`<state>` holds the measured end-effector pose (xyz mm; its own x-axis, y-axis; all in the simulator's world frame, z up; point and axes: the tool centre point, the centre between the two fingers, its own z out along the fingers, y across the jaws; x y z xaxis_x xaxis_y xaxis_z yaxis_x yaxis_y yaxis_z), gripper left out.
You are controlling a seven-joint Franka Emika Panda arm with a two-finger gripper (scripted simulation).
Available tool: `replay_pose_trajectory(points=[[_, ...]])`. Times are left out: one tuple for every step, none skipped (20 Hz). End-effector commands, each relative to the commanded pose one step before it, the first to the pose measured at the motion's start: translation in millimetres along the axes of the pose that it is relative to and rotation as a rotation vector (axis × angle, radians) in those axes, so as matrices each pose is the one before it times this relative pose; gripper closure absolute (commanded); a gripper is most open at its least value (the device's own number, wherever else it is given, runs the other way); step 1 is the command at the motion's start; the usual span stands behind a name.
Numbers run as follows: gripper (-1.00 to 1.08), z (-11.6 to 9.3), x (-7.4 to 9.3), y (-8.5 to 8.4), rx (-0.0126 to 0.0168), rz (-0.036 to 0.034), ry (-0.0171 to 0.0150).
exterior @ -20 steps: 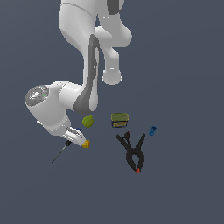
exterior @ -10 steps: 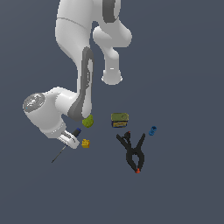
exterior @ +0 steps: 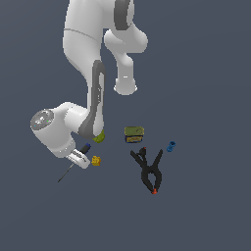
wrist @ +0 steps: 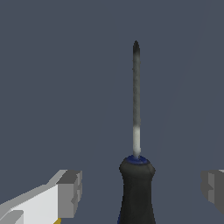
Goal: Pick up a designated object from a clutter of objects.
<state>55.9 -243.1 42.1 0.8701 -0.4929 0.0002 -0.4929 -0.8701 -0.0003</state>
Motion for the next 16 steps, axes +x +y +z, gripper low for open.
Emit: replay_pose_trajectory(points=[[-0.92,14.13,-0.77,0.61,-0.00019,0.00108,-0.00076],[-0.92,4.64,-0.04,-0.06,0.0,0.0,0.0],[-0.92,3.79,0.06,-0.05,0.0,0.0,0.0],[-0.92,2.94,0.16,-0.04,0.0,0.0,0.0],[-0.92,2.1,0.27,-0.03,0.0,0.0,0.0],[-0.92,1.3,0.35,-0.02,0.0,0.0,0.0],[-0.92,0.6,0.35,-0.01,0.0,0.0,0.0],[-0.92,0.13,0.15,0.0,0.0,0.0,0.0],[1.08,0.0,0.0,0.0,0.0,0.0,0.0],[1.08,0.0,0.0,0.0,0.0,0.0,0.0],[1.08,0.0,0.0,0.0,0.0,0.0,0.0],[1.08,0.0,0.0,0.0,0.0,0.0,0.0],[1.08,0.0,0.0,0.0,0.0,0.0,0.0],[1.08,0.0,0.0,0.0,0.0,0.0,0.0],[1.08,0.0,0.0,0.0,0.0,0.0,0.0],[1.08,0.0,0.0,0.0,0.0,0.0,0.0]])
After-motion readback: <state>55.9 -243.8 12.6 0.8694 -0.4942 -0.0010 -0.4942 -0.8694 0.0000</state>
